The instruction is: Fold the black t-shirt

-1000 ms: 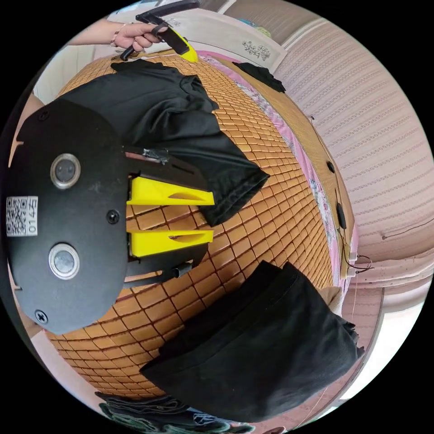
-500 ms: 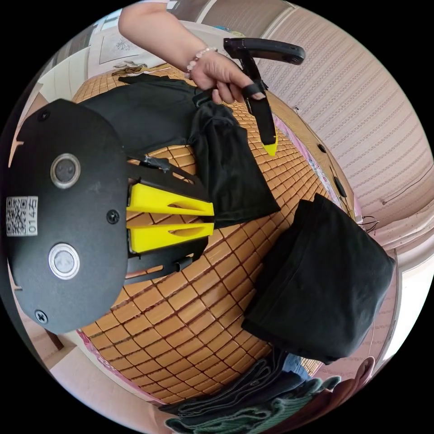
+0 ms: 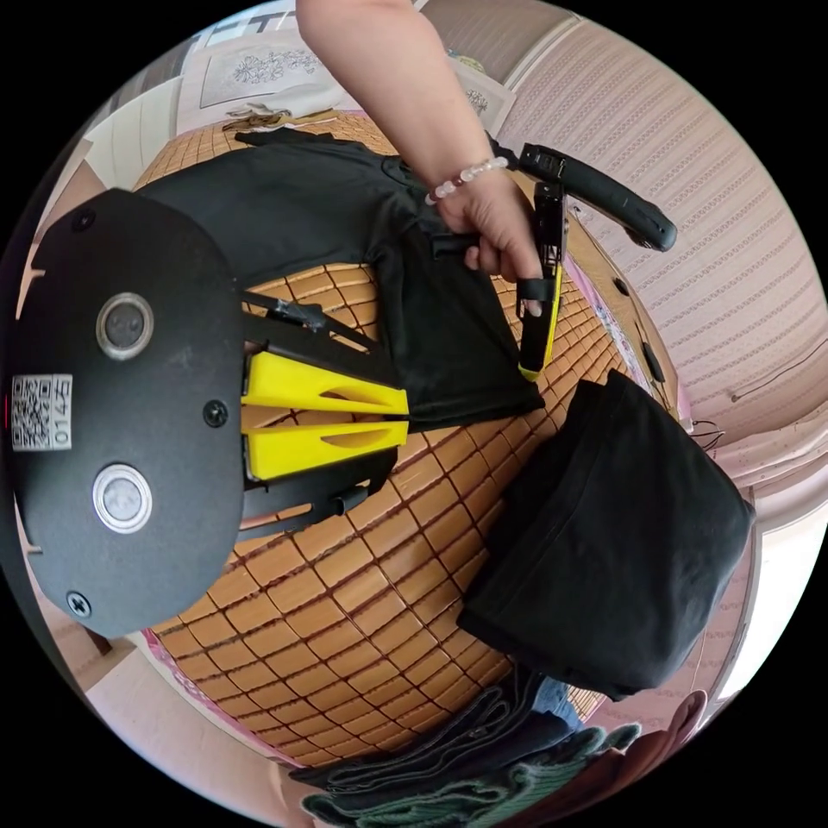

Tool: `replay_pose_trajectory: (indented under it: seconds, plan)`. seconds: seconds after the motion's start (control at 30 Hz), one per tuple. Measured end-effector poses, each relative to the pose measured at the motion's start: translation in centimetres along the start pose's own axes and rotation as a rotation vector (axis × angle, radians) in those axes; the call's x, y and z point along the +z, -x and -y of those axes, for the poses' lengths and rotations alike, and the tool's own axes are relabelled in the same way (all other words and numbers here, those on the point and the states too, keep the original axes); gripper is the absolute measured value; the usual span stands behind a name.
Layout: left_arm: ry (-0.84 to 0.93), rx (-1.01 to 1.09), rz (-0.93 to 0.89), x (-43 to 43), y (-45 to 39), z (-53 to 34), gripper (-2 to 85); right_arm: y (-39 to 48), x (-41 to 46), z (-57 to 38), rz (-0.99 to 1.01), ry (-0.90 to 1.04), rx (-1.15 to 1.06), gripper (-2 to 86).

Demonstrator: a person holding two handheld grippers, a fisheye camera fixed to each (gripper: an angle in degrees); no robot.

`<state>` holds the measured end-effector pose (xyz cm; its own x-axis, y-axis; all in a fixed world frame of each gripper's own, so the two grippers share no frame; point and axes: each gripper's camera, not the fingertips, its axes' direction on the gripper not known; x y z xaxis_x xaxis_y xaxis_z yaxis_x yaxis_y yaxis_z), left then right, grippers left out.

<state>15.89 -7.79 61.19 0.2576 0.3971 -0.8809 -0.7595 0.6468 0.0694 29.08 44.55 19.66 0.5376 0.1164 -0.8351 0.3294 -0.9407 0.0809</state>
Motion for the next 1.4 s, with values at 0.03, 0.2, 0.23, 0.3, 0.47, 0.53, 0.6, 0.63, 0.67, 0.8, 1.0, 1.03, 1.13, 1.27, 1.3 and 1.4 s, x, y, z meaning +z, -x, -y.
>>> replay_pose_trajectory:
  seconds: [0.03,0.2,0.23,0.3,0.47,0.53,0.6,0.63,0.67,0.8,1.0,1.03,1.13,1.27,1.3,1.4]
  plan:
    - [0.003,-0.005,-0.013,0.5,0.0,0.4,-0.4,-0.2,-0.1,0.0,0.002,-0.001,0.001,0.6]
    - [0.02,-0.019,-0.012,0.2,0.7,0.8,4.1,-0.1,-0.6,-0.1,0.01,0.001,0.005,0.9]
    - [-0.007,-0.019,-0.004,-1.3,1.1,0.4,4.9,0.2,-0.9,-0.3,0.008,-0.009,-0.005,1.1]
    - [-0.081,-0.015,0.026,-4.3,1.7,-1.2,5.2,0.7,-1.5,-0.6,0.0,-0.026,-0.021,1.4]
    - [-0.266,-0.085,0.034,-13.3,4.3,-11.3,4.0,4.8,-4.0,-1.9,-0.121,-0.011,-0.204,2.4]
    - [-0.21,-0.149,0.048,-15.7,4.7,-18.4,3.9,7.7,-4.8,-3.5,-0.075,0.031,-0.342,3.2]
    - [-0.128,-0.197,0.073,-16.9,4.3,-24.0,3.9,10.0,-4.7,-5.0,-0.039,0.097,-0.437,3.5]
    - [-0.075,-0.247,0.08,-17.7,3.8,-27.6,3.9,11.5,-4.5,-6.1,-0.041,0.139,-0.492,3.7]
    - [-0.052,-0.274,0.084,-18.1,3.5,-29.4,3.9,12.3,-4.3,-6.7,-0.05,0.16,-0.518,3.7]
    - [0.055,-0.506,0.129,-21.6,1.5,-40.2,3.9,17.5,-3.2,-9.8,-0.103,0.264,-0.667,5.0]
    - [0.172,-0.787,0.165,-24.7,0.9,-49.4,5.2,21.3,-2.4,-11.2,-0.107,0.364,-0.682,6.5]
    - [0.177,-0.835,0.163,-25.1,1.1,-50.8,5.6,21.3,-2.4,-11.1,-0.115,0.382,-0.666,6.3]
    - [0.172,-0.944,0.121,-25.7,1.9,-53.6,6.8,20.9,-2.8,-10.6,-0.152,0.383,-0.618,5.5]
    - [0.169,-1.015,0.082,-26.0,2.4,-55.4,7.6,20.4,-2.0,-9.6,-0.17,0.444,-0.526,7.1]
    - [0.169,-1.028,0.091,-26.1,2.5,-55.7,7.6,20.4,-1.7,-9.3,-0.164,0.449,-0.494,7.1]
    - [0.19,-1.04,0.134,-26.2,2.5,-56.3,6.1,21.1,-0.8,-9.0,-0.167,0.463,-0.464,6.6]
